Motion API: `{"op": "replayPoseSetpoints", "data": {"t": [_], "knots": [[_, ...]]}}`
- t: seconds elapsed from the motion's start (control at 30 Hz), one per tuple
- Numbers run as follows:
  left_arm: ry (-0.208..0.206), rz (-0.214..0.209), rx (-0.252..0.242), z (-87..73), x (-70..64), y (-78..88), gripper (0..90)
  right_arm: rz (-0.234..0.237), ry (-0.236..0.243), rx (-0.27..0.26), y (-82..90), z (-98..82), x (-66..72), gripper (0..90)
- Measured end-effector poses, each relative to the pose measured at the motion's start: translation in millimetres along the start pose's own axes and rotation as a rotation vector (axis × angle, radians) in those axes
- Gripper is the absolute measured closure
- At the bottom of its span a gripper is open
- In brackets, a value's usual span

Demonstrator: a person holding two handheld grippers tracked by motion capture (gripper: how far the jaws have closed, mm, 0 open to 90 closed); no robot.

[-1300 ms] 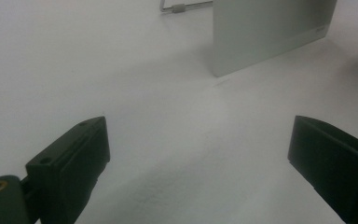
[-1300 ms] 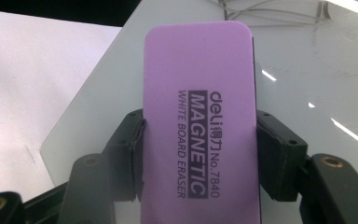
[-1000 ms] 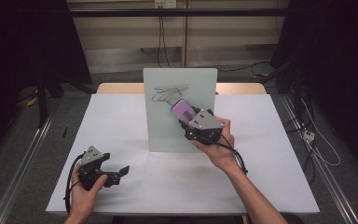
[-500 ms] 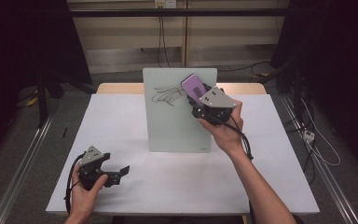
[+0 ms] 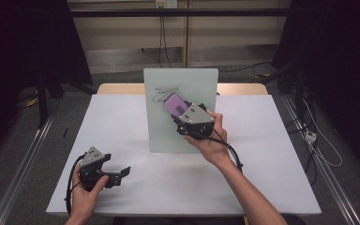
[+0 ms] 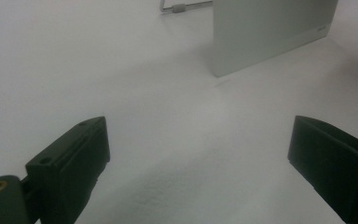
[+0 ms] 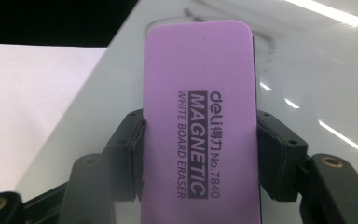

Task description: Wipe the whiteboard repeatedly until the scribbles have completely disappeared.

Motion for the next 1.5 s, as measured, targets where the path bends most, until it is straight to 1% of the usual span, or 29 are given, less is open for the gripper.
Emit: {"op": "replayPoseSetpoints", "data": {"t": [0.17, 0.33, 0.43, 0.5, 0.6, 0.63, 0.7, 0.77, 0.83, 0.93, 1.0, 1.03, 1.17, 1.27, 1.33, 1.37, 1.4, 1.43, 1.5], "knots": [[0.000, 0.001, -0.001, 0.1, 0.2, 0.3, 5.4, 0.048, 0.004, 0.010, -6.9, -1.9, 19.7, 41.4], [0.002, 0.000, 0.000, -0.1, 0.4, 0.1, 5.4, 0.097, -0.008, 0.014, -13.7, -3.5, 38.3, 41.4], [0.002, -0.001, -0.004, 0.5, 0.1, 0.6, 5.4, 0.128, 0.018, 0.028, -18.5, -4.5, 50.8, 41.4], [-0.001, 0.001, -0.007, 0.8, 0.3, 1.6, 5.4, 0.133, 0.012, 0.026, -20.7, -3.5, 54.8, 41.3], [0.005, -0.001, -0.007, 0.4, 1.3, 1.9, 5.4, 0.136, 0.001, 0.022, -21.5, -1.4, 54.1, 41.4], [0.008, 0.000, -0.006, 0.4, 1.6, 1.9, 5.4, 0.131, 0.002, 0.020, -21.0, -0.3, 52.5, 41.4], [0.006, -0.002, -0.008, 0.7, 1.4, 1.6, 5.4, 0.111, -0.004, 0.014, -19.1, 3.1, 44.4, 41.3], [0.002, -0.003, -0.006, 0.5, 1.1, 1.3, 5.4, 0.089, -0.025, 0.002, -16.4, 7.4, 32.7, 41.4], [0.001, -0.003, -0.004, 0.3, 0.8, 0.9, 5.4, 0.065, -0.027, -0.001, -13.1, 11.0, 21.1, 41.4], [0.001, 0.000, -0.005, 0.5, 0.7, 1.4, 5.4, 0.016, -0.031, -0.009, -7.6, 16.0, 1.8, 41.4], [0.002, -0.001, -0.006, 0.4, 1.0, 1.5, 5.4, 0.002, -0.058, -0.020, -3.8, 18.9, -10.9, 41.4], [0.003, -0.002, -0.006, 0.3, 1.2, 1.5, 5.4, -0.010, -0.063, -0.023, -1.9, 20.3, -16.9, 41.4], [0.001, -0.001, -0.004, 0.4, 1.0, 1.0, 5.4, -0.050, -0.059, -0.022, 3.3, 26.1, -35.5, 41.4], [0.001, -0.001, -0.004, 0.4, 0.5, 0.9, 5.4, -0.073, -0.066, -0.025, 6.1, 30.1, -47.6, 41.4], [0.001, -0.002, -0.003, 0.2, 0.3, 0.8, 5.4, -0.075, -0.076, -0.025, 6.0, 30.9, -49.2, 41.4], [0.002, -0.001, -0.005, 0.5, 0.2, 0.9, 5.4, -0.082, -0.070, -0.019, 5.4, 30.5, -47.7, 41.4], [0.001, 0.000, -0.005, 0.6, 0.0, 1.0, 5.4, -0.082, -0.066, -0.016, 4.3, 30.3, -45.4, 41.5], [0.002, 0.000, -0.006, 0.6, -0.1, 1.0, 5.4, -0.073, -0.074, -0.015, 2.6, 30.1, -41.8, 41.5], [0.001, -0.001, -0.005, 0.4, -0.4, 0.9, 5.4, -0.060, -0.068, -0.007, -0.8, 29.9, -34.4, 41.5]]}}
Point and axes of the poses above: each handheld gripper's, and its own axes: y roughly backward along the jaws, z roughly out of its top, x roughly to its left, the point moved 9 cm from there along -y, roughly forward along the jaws, and after that the axes turned 8 degrees about y, right-handed, at the moved point
